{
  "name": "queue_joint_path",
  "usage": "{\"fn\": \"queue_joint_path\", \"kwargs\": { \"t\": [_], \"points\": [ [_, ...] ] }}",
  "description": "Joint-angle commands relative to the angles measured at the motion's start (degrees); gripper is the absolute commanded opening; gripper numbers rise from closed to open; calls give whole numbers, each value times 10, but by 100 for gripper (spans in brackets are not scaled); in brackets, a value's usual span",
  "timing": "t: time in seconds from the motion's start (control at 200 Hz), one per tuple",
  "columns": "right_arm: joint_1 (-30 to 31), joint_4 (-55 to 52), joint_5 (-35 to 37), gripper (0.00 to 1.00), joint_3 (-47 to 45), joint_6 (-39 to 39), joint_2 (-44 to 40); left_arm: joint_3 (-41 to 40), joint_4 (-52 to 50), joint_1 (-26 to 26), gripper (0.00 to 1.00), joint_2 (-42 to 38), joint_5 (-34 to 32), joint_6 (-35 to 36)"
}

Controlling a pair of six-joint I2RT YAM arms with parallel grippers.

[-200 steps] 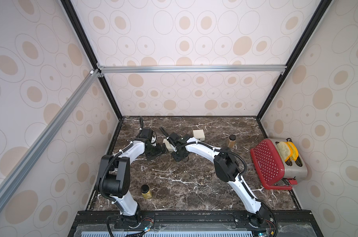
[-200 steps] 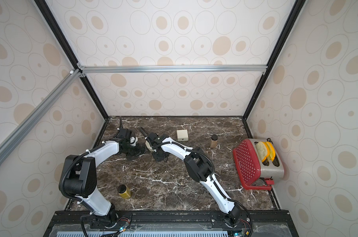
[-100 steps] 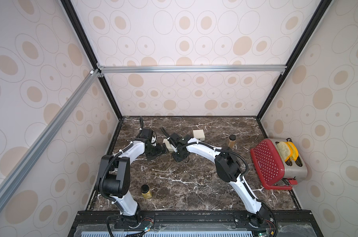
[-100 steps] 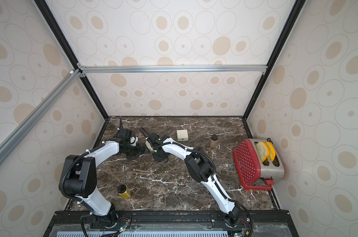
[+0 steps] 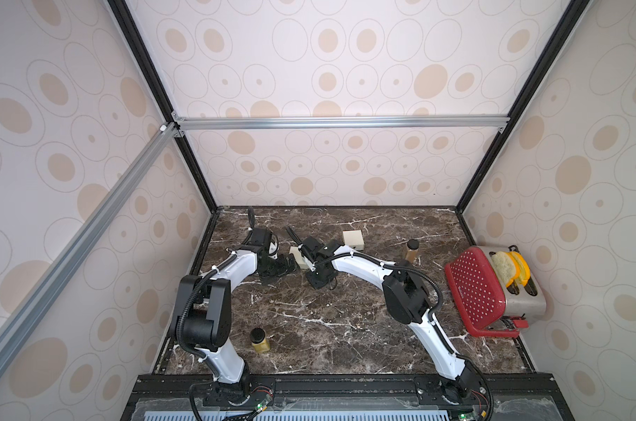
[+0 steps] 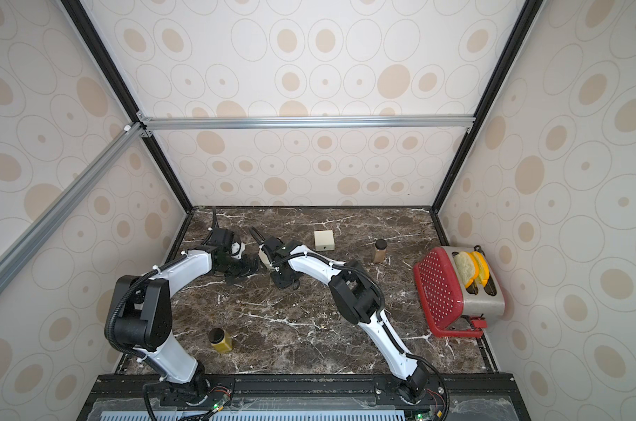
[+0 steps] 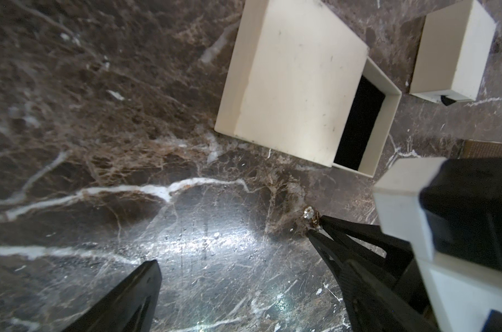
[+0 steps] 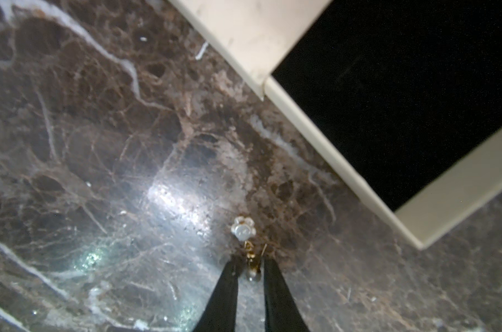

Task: Place the earrings into the drawer-style jewelry box
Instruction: Pick up the earring from the center of the board.

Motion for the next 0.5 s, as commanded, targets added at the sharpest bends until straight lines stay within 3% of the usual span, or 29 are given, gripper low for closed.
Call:
{"fn": "queue_joint_path", "kwargs": {
  "t": [0.0, 0.496],
  "points": [
    [3, -24, -6, 20, -7, 2, -5, -3, -1, 1, 99, -8, 2, -4],
    [3, -19, -10, 11, -8, -4, -7, -2, -1, 1, 99, -11, 2, -4]
  ]
}}
